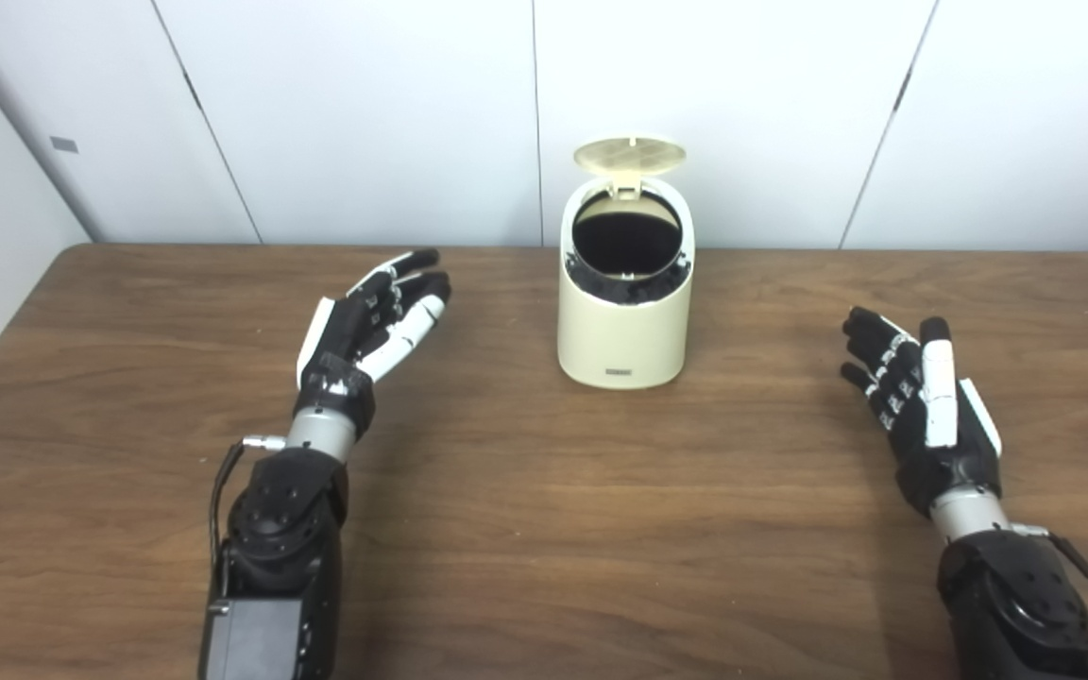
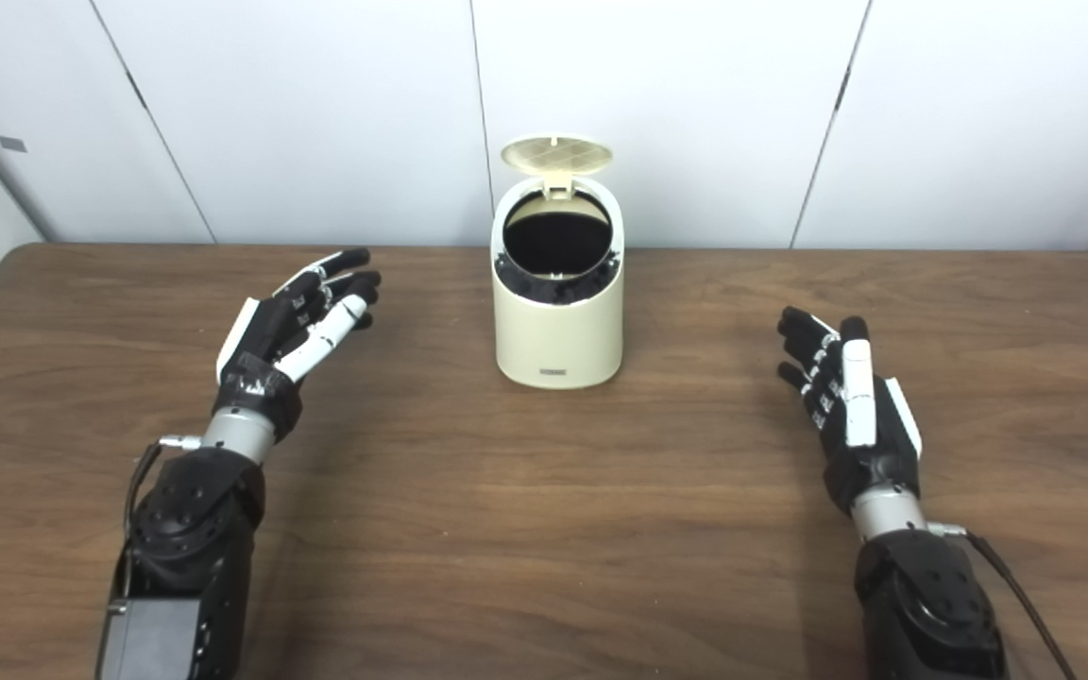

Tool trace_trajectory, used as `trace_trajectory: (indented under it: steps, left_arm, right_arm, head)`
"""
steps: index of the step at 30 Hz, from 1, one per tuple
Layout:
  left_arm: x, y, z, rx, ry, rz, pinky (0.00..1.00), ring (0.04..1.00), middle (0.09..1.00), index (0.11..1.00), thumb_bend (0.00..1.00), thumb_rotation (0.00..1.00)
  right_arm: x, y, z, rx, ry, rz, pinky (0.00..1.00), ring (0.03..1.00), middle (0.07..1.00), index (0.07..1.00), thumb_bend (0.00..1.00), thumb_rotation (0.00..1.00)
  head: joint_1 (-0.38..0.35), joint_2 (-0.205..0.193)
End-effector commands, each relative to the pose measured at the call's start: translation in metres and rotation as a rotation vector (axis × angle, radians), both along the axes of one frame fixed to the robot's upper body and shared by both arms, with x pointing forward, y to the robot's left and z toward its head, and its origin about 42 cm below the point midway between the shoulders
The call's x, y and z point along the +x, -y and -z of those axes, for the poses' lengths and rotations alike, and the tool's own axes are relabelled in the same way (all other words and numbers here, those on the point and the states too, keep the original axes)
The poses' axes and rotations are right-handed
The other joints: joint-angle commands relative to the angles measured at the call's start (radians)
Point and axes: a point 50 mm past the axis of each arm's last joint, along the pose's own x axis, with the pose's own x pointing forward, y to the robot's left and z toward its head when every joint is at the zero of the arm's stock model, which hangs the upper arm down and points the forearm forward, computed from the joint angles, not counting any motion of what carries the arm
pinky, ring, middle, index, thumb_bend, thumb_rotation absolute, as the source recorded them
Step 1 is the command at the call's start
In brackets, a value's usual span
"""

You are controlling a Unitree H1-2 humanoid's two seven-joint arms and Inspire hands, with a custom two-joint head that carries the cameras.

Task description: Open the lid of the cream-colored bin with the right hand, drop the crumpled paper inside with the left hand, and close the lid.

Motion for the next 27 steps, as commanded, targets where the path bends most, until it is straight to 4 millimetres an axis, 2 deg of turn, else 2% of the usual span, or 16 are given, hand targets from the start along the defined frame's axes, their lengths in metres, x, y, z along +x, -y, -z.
trace_trajectory:
  steps: [1,8,12,15,17,22,27]
  left_arm:
    - [0.002,-0.002,-0.012,-0.001,0.09,0.012,0.99,0.997,0.999,0.999,0.45,0.79]
    - [-0.009,-0.007,0.007,-0.012,0.132,-0.015,1.0,1.0,1.0,1.0,0.41,0.83]
    - [-0.015,-0.009,0.018,-0.043,0.148,-0.024,1.0,1.0,1.0,1.0,0.39,0.9]
    - [-0.017,-0.011,0.027,-0.082,0.145,-0.039,1.0,1.0,1.0,1.0,0.38,0.9]
    - [-0.018,-0.013,0.032,-0.092,0.138,-0.048,1.0,1.0,1.0,1.0,0.39,0.89]
    - [-0.021,-0.015,0.043,-0.072,0.125,-0.055,1.0,1.0,1.0,1.0,0.4,0.99]
    - [-0.023,-0.014,0.05,-0.095,0.114,-0.056,1.0,1.0,1.0,1.0,0.43,1.0]
  right_arm:
    - [0.003,0.002,-0.01,-0.002,0.037,-0.011,0.9,0.925,0.86,0.807,0.64,1.0]
    - [0.003,0.001,-0.013,0.004,0.048,-0.016,0.9,0.922,0.865,0.816,0.67,1.0]
    - [0.003,0.002,-0.014,0.001,0.058,-0.014,0.89,0.921,0.868,0.813,0.68,1.0]
    - [0.004,0.004,-0.012,-0.002,0.069,-0.013,0.9,0.926,0.874,0.811,0.7,1.0]
    - [0.003,0.005,-0.012,0.002,0.074,-0.008,0.9,0.924,0.876,0.81,0.72,1.0]
    - [0.001,0.006,-0.014,0.012,0.083,0.004,0.9,0.924,0.881,0.805,0.72,1.0]
    - [0.002,0.01,-0.013,0.013,0.085,0.007,0.91,0.933,0.893,0.814,0.71,1.0]
  head:
    - [0.001,0.001]
    - [-0.002,0.007]
    - [-0.005,0.007]
    - [-0.005,0.007]
    - [-0.01,0.011]
    - [-0.014,0.016]
    - [-0.018,0.021]
